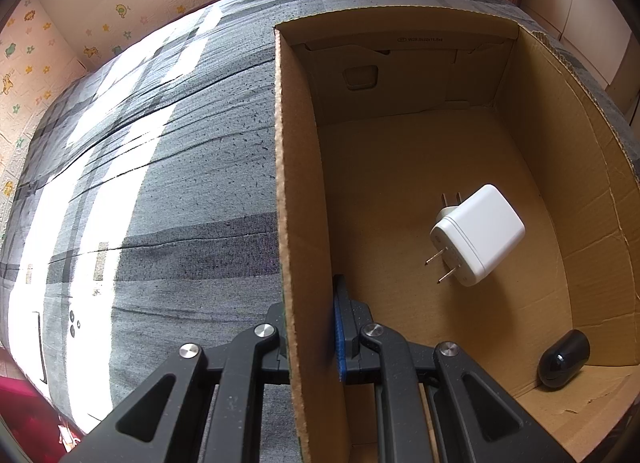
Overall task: Organize rigid objects
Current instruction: 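Move the right gripper back to the light-blue bottle, then grasp the light-blue bottle with the right gripper, then carry the light-blue bottle into the box with the right gripper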
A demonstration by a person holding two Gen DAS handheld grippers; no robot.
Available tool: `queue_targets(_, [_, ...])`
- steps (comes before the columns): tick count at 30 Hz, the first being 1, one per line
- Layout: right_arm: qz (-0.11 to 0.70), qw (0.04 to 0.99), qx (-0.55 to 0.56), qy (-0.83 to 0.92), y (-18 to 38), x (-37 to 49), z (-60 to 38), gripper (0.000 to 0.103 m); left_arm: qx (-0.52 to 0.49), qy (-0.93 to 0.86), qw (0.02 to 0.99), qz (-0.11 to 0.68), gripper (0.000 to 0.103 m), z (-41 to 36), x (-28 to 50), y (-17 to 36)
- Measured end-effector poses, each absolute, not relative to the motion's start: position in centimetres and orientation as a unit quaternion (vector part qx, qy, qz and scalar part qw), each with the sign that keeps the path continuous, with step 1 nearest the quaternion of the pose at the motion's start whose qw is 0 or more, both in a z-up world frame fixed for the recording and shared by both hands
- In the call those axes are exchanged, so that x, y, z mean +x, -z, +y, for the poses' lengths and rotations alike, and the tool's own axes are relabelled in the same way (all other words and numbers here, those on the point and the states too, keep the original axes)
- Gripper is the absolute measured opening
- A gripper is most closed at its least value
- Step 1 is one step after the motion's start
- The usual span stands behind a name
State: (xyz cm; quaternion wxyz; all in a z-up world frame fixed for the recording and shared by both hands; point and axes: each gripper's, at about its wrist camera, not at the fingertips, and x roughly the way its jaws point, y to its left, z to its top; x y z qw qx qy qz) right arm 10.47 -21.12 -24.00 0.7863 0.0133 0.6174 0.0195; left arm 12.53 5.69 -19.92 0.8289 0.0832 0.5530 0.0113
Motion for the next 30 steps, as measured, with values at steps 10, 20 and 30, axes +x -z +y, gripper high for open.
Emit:
queue_targets(10, [0.633,0.774,0.003,-0.023,25.1,10.7,-20.4,0.037,0.082,-0.011,0.829,0.553,0.013,5.7,12.5,19.9])
queue_targets(20, [0.618,0.785,-0.003,-0.026,23.7,10.0,-19.6,0.027,0.082,-0.011,0.829,0.552,0.013,5.8,12.5,19.9])
queue_targets(30, [0.603,0.797,-0.001,-0.03,20.6,10.2,-20.2,0.027,0.081,-0.01,0.83,0.552,0.013,5.8,12.6,19.9])
